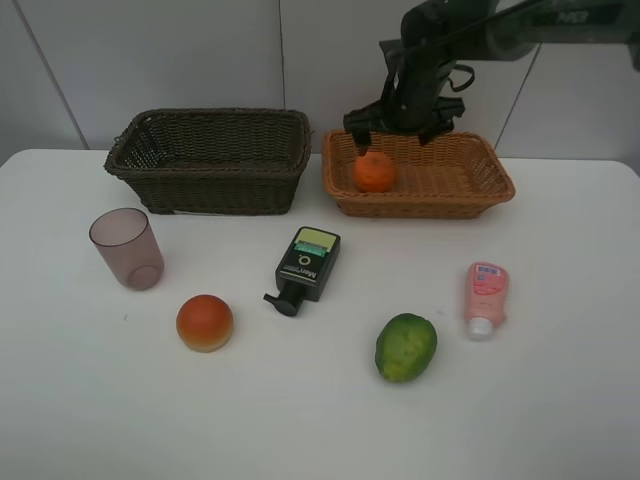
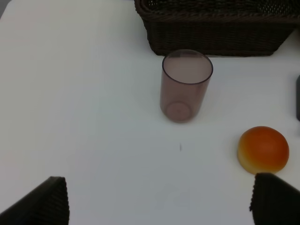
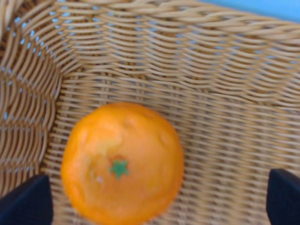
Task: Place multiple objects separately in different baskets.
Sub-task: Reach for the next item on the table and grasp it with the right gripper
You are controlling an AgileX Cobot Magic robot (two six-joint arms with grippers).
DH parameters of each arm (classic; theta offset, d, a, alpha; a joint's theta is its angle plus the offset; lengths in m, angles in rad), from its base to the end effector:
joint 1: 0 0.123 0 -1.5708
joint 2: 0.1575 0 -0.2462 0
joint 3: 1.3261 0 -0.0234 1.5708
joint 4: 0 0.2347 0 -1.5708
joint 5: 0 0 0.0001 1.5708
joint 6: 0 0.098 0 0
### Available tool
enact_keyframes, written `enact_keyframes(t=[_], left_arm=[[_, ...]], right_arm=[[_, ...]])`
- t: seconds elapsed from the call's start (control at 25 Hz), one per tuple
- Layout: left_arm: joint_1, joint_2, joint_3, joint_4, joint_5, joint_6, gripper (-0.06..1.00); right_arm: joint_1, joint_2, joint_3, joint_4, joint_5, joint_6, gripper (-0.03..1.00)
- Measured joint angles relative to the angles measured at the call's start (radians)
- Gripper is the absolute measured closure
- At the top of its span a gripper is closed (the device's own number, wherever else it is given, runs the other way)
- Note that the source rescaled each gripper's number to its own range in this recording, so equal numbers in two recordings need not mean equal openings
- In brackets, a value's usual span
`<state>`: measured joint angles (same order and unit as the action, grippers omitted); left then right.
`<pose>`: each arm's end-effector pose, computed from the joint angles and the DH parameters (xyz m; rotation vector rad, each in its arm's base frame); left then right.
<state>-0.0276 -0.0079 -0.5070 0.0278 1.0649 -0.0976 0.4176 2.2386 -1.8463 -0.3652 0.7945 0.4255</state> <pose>0.0244 0.0017 0.2681 -0.0728 2.0323 -0.0456 0.4284 0.1627 0.1589 -0.2413 2.5737 -0.1295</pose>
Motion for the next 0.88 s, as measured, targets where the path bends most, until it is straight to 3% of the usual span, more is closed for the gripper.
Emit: enact_keyframes(t=[0.24, 0.36, 0.6, 0.88], left_arm=[[0.000, 0.000, 0.000, 0.000, 0.000, 0.000, -0.06], [0.000, 0.000, 0.000, 0.000, 0.000, 0.000, -0.06], [0.000, 0.000, 0.000, 0.000, 0.000, 0.000, -0.06], [0.000, 0.000, 0.000, 0.000, 0.000, 0.000, -0.06]], right_arm=[[0.014, -0.101, 0.013, 0.055, 0.205, -0.019, -0.03], [0.029, -0.145, 0.089, 0.109, 0.255, -0.038, -0.03], [0.035, -0.277, 0.367, 0.252, 0.157, -0.036, -0.03], [0.101, -0.489, 0.649, 0.268, 0.104, 0.076, -0.03]])
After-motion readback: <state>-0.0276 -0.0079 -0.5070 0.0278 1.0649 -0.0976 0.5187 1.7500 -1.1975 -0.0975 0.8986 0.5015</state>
